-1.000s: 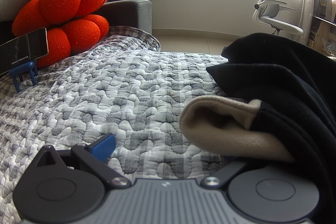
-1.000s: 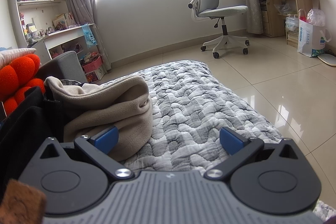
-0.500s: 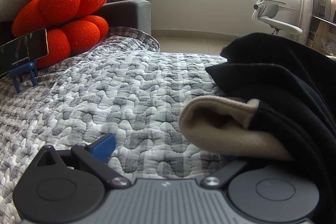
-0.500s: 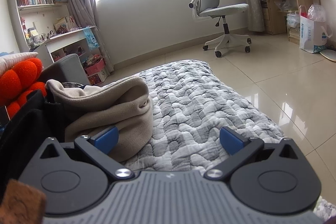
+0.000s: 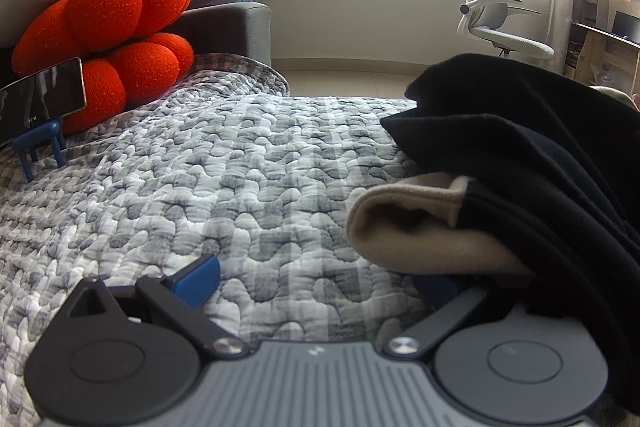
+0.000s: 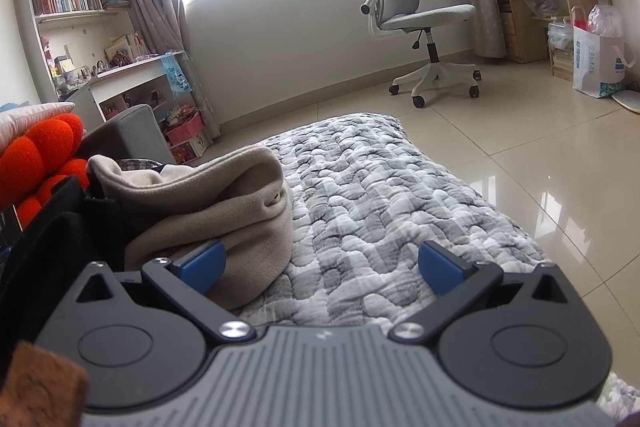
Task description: Fold clothes
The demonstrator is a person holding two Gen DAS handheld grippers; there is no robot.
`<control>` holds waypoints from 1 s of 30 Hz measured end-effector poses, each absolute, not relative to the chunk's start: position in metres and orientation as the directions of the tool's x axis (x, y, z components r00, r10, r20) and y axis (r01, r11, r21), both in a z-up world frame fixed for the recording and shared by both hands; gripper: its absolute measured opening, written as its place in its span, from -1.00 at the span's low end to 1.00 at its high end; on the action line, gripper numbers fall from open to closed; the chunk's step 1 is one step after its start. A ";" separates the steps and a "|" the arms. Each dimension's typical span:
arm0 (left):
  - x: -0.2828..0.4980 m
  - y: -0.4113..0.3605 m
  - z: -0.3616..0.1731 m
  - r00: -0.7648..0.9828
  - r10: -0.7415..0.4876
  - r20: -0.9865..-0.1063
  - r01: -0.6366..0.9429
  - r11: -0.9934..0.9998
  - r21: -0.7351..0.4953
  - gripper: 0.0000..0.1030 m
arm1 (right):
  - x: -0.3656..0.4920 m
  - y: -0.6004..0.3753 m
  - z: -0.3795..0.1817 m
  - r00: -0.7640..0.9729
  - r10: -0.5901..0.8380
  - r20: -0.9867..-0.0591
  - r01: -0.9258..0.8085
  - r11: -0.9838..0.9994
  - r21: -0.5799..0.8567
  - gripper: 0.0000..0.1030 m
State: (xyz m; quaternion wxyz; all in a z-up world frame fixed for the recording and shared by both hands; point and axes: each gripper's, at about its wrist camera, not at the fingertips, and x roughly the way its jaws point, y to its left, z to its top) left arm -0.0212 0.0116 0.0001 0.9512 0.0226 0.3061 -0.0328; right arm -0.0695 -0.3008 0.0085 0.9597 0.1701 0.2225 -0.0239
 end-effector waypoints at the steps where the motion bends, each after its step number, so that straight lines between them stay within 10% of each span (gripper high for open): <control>1: -0.021 0.012 0.000 0.810 -0.051 -0.585 0.078 0.997 0.022 0.99 | -0.069 -0.300 0.009 0.900 0.027 -0.436 0.123 0.942 0.312 1.00; 30: -0.022 0.013 0.000 0.810 -0.055 -0.584 0.080 0.997 0.018 0.99 | -0.051 -0.282 0.009 0.844 -0.047 -0.534 0.146 0.979 0.144 1.00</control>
